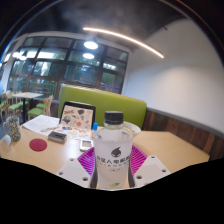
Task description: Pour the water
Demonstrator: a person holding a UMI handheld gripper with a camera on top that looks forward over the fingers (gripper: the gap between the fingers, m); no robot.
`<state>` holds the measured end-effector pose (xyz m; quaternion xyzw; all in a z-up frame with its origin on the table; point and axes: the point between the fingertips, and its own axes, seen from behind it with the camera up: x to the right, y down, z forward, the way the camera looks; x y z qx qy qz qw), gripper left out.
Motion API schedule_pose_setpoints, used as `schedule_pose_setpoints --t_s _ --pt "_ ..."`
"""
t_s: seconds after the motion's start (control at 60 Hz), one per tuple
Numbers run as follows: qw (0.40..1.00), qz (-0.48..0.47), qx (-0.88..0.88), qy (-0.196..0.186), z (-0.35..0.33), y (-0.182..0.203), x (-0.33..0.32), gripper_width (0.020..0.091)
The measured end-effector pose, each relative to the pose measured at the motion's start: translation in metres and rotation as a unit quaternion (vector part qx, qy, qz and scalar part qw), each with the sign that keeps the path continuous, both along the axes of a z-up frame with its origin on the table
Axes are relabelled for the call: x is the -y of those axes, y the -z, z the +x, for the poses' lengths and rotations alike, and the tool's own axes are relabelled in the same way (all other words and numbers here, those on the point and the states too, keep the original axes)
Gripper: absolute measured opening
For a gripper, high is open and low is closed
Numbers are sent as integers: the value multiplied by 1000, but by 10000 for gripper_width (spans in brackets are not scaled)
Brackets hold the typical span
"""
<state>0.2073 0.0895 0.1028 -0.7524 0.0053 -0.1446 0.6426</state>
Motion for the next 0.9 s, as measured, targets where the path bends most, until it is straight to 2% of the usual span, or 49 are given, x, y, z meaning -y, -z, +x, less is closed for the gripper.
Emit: schedule_pose_setpoints --t_s 0.183,0.317,0.383,0.45,0.6,0.667,0.75,0.9 --pt "983 4 181 -41 -103 -82 -21 422" --pt "928 1 366 -72 -198 -123 -47 420" --pt "868 -11 489 -87 -248 -121 -60 422" --pt "784 -24 612 -102 -288 -110 -68 424" --pt "580 -33 806 -111 -349 -79 -71 425" --pt "511 -31 852 -105 -362 -69 -72 422" --pt "473 -39 874 -105 -365 -68 -72 423" --pt "471 -45 874 -110 -362 -65 -61 422"
